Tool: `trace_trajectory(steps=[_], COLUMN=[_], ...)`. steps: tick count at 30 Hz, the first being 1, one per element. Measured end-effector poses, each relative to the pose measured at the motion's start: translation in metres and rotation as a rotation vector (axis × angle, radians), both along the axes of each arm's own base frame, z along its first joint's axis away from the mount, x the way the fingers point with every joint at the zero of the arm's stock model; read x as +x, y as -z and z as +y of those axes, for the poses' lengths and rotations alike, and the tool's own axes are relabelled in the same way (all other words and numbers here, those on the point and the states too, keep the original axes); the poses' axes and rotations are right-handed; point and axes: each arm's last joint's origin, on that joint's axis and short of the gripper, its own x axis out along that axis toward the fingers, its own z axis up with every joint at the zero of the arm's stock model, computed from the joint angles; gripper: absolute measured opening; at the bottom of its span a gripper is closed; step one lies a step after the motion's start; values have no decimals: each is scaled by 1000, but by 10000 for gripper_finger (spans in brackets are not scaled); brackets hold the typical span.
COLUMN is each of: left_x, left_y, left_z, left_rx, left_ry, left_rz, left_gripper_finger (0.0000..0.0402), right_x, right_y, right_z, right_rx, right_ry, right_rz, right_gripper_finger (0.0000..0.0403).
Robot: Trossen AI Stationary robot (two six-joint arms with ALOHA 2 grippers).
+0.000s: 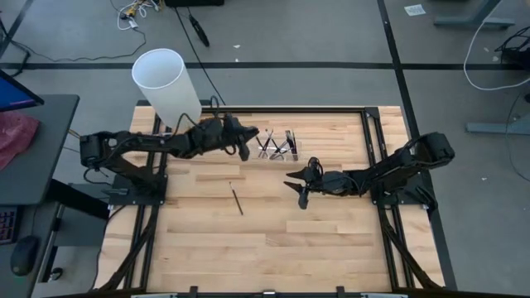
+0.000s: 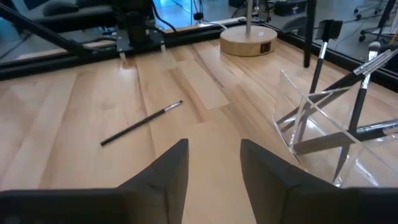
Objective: Put items in baskets/containers
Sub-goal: Put the black highlighter brush into the transparent organizer
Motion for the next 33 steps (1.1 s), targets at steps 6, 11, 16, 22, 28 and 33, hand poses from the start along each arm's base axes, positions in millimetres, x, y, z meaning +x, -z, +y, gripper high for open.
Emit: trace_trajectory(steps=[6, 11, 16, 22, 28, 33], left_x=[5, 14, 18, 19, 22, 23], left_y=[14, 33, 38, 42, 55, 62], left_z=[4, 6, 9, 10, 11, 12], left_rx=[-31, -52, -41, -63, -97, -124], left_ry=[39, 27, 0, -26, -45, -60], left_rz=[40, 57, 40, 43, 70, 81], left_gripper_finger=[21, 21, 21, 21, 27, 49], right_x=[2, 2, 2, 2, 2, 2], right_y=[-2, -4, -4, -4, -4, -4], right_z=[0, 0, 0, 0, 0, 0], right_rx=[-15, -13, -12, -12, -12, -12], right_ry=[-4, -4, -3, -4, -4, -4], right_rz=[-32, -53, -52, -52, -51, -51], right_gripper_finger=[141, 141, 141, 141, 141, 141])
